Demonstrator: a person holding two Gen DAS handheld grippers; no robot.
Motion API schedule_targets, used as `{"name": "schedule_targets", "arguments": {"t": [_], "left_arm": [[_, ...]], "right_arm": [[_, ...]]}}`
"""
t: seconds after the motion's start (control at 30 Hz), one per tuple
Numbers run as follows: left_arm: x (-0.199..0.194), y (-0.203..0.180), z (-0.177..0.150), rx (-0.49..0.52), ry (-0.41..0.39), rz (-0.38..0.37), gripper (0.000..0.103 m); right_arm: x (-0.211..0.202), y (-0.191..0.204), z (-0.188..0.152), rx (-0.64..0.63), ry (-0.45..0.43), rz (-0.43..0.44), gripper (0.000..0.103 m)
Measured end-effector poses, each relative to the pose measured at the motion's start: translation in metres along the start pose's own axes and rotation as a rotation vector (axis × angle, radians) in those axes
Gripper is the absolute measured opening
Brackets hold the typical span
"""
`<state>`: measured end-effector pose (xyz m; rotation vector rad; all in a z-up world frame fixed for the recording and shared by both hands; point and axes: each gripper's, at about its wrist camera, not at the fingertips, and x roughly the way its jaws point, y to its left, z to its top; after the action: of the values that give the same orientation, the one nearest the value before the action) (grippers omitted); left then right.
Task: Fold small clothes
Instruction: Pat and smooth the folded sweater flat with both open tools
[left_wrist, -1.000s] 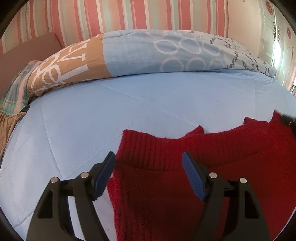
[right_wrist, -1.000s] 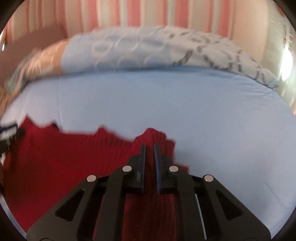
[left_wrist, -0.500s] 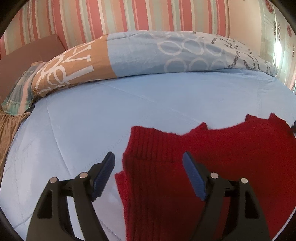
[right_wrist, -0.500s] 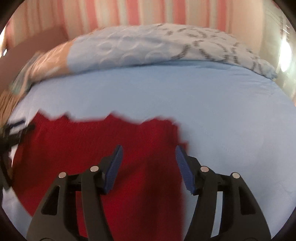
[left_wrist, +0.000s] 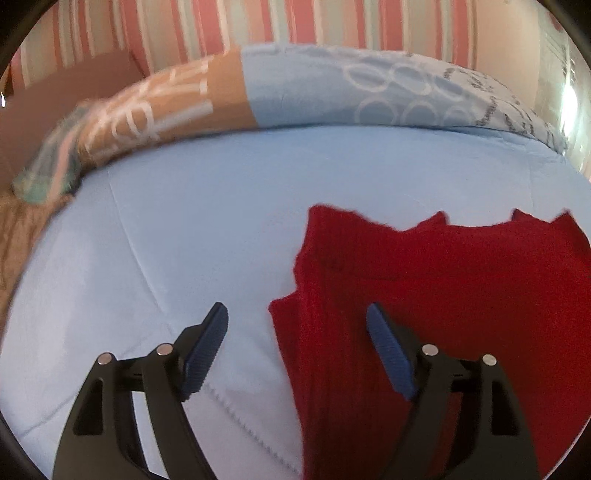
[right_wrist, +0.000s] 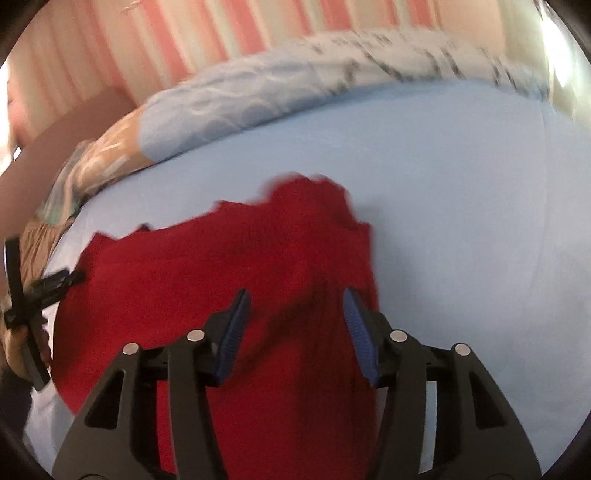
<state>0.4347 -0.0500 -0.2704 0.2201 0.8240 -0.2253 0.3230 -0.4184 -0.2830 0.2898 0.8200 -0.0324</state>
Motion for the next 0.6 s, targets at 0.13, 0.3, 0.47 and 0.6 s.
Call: {"name": "schedule_targets", "arguments": {"t": [0.13, 0.3, 0.47, 0.6], "left_arm": [[-0.044, -0.037, -0.014, 0.049, -0.056, -0.025, 0.079], [-0.049, -0.078, -0.054, 0.158, -0.042, 0.026, 0.080], [-0.047, -0.055, -0.068, 0.091, -0.030, -0.009, 0.083], [-0.049, -0.041, -0.068, 0.065, -0.026, 0.001, 0.083]], "right_arm": [[-0.022, 0.076, -0.020, -0.181, -0.051, -0.047, 0.062], [0.002, 0.120, -0.059, -0.293, 0.025, -0.066, 0.060], [0.000, 0.094, -0.062, -0.258, 0.022, -0.110, 0.060], [-0.012, 0.051, -0.057, -0.163, 0.014, -0.165, 0.056]]}}
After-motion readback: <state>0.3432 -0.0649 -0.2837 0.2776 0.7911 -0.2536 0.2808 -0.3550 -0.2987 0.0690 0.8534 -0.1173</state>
